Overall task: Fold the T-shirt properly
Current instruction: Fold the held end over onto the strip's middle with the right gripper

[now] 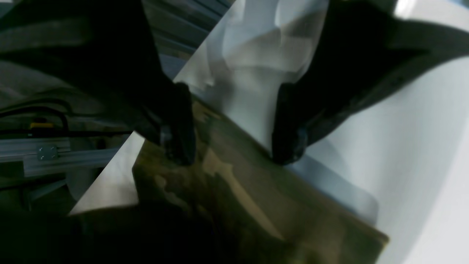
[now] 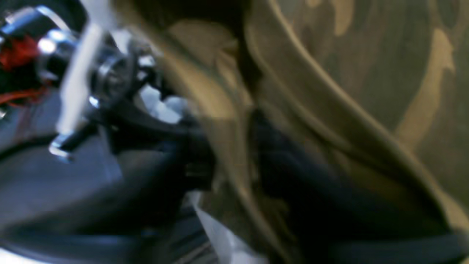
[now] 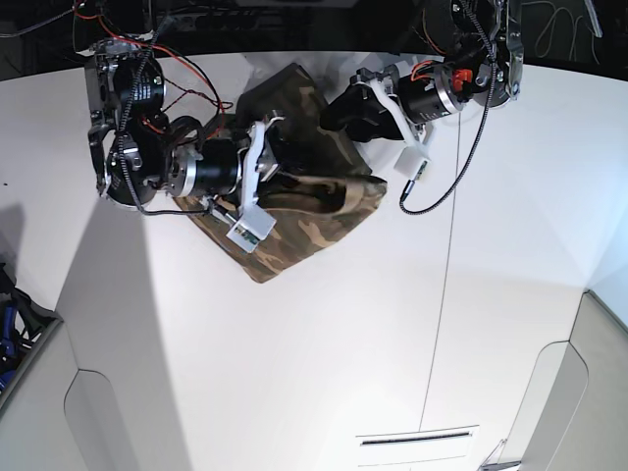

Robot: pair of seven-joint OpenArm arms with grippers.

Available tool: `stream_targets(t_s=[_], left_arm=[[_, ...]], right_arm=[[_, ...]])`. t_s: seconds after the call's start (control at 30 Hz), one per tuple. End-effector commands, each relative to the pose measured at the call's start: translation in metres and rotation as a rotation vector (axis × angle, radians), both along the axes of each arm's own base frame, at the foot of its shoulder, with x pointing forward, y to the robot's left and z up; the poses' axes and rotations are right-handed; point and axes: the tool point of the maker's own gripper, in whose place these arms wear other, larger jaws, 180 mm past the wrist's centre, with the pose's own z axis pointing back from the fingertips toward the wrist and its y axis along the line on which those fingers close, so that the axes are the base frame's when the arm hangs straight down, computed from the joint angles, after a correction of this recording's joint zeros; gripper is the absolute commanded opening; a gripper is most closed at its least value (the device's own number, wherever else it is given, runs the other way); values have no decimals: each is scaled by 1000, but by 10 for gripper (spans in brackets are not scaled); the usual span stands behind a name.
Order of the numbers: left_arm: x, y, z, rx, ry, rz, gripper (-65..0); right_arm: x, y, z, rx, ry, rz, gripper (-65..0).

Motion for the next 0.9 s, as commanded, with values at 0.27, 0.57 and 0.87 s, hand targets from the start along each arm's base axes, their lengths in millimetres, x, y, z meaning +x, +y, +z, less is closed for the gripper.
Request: stream_targets(t_s=[0.27, 0.57, 0.87], left_arm=[[7, -2, 12, -28, -37, 8, -285], [18, 31, 28, 26, -77, 65, -285], [11, 40, 57, -27, -120, 65, -285]], right_arm=[[-24, 40, 23, 49, -75, 164, -294], [-27, 53, 60, 103, -209, 196, -295], [48, -15, 69, 23, -344, -143, -650]])
